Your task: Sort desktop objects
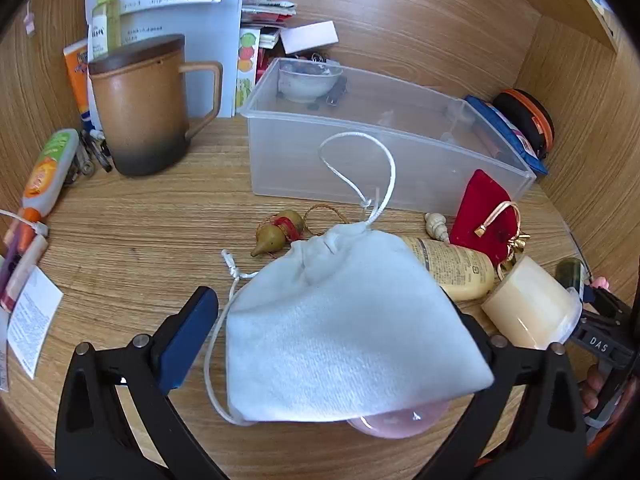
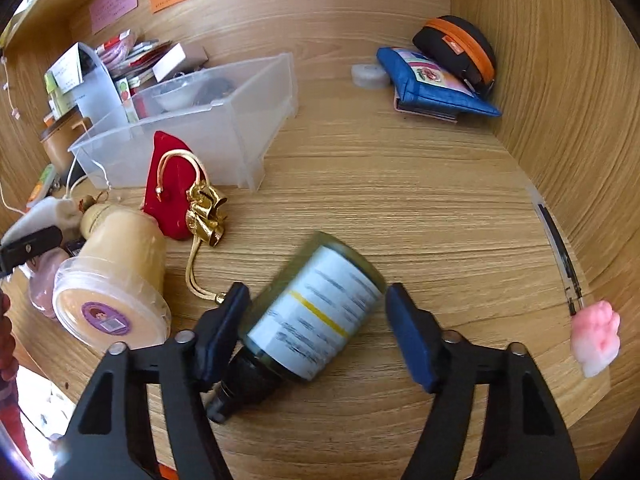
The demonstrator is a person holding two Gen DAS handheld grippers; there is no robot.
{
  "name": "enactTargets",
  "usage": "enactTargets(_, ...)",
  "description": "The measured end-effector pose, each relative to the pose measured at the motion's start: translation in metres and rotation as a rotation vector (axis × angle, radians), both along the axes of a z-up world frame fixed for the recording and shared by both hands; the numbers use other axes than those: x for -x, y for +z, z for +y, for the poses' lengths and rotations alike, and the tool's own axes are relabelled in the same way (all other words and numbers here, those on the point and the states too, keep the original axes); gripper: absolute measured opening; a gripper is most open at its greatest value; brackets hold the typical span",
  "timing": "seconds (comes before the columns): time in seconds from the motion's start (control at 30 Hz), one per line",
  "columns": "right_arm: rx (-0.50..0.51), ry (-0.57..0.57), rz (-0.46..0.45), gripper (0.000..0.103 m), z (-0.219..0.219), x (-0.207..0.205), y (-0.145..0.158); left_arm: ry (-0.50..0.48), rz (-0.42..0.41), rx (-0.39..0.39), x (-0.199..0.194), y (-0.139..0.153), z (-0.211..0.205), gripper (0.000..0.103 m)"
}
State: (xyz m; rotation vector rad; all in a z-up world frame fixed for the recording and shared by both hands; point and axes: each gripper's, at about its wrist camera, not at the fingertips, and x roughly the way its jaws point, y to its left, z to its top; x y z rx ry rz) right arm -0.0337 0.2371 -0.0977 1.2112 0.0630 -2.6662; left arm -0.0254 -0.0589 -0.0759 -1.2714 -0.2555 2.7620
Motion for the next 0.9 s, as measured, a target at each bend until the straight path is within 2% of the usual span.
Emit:
enactTargets(0.1,-0.026,0.0,0.014,0.055,-0.004,0.0,-0.001,-0.01,-0.004,-0.018,0.003,-0.001,0.0,0.089)
enactTargets(0.13,-0.036,-0.001,0.018,0.054,-0.005,0.0,-0.001,-0.006,-0.001,-0.001,0.004,0.0,0.002,0.081)
enactTargets(0.2,-0.056,-0.003,0.029,0.05,-0.006,0.0,-0.002,-0.014,-0.005,-0.011,0.006,0.0,0.0,0.078)
enactTargets(0.37,-0.039,-0.013,0.036,0.045,-0.001,0.002,-0.001,-0.014,-0.002,-0.04,0.007,0.002,-0.005,0.06)
enactTargets(0.5,-0.028,-0.029,0.053,0.045,0.002,0.003,0.003,-0.01,0.009,-0.046,0.006,0.004,-0.008,0.056)
enactTargets(0.53,-0.033,-0.032,0.064,0.044,0.002,0.002,0.005,-0.009,0.013,-0.047,0.005,0.004,-0.008,0.051)
enactTargets(0.6,-0.041,-0.031,0.082,0.044,0.001,0.001,0.011,-0.016,0.03,-0.042,0.003,0.009,-0.007,0.048)
enactTargets(0.9,-0.034,0.001,0.139,0.044,-0.006,0.0,0.042,-0.042,0.101,-0.042,-0.006,0.031,-0.005,0.047)
